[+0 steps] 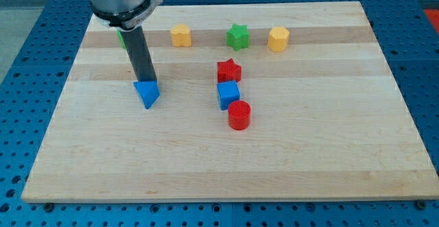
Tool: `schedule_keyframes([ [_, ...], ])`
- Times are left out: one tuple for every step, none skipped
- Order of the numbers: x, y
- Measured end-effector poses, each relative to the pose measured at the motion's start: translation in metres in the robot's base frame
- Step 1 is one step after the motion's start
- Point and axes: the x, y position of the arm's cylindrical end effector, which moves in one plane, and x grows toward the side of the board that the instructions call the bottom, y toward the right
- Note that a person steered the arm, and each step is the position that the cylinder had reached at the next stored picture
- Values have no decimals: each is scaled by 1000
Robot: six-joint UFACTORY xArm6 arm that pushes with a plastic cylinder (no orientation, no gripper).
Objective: Slide blue triangle below red circle
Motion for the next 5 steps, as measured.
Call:
schedule_keyframes([
  [25, -1],
  [52, -3],
  [63, -4],
  [84, -4],
  [95, -4],
])
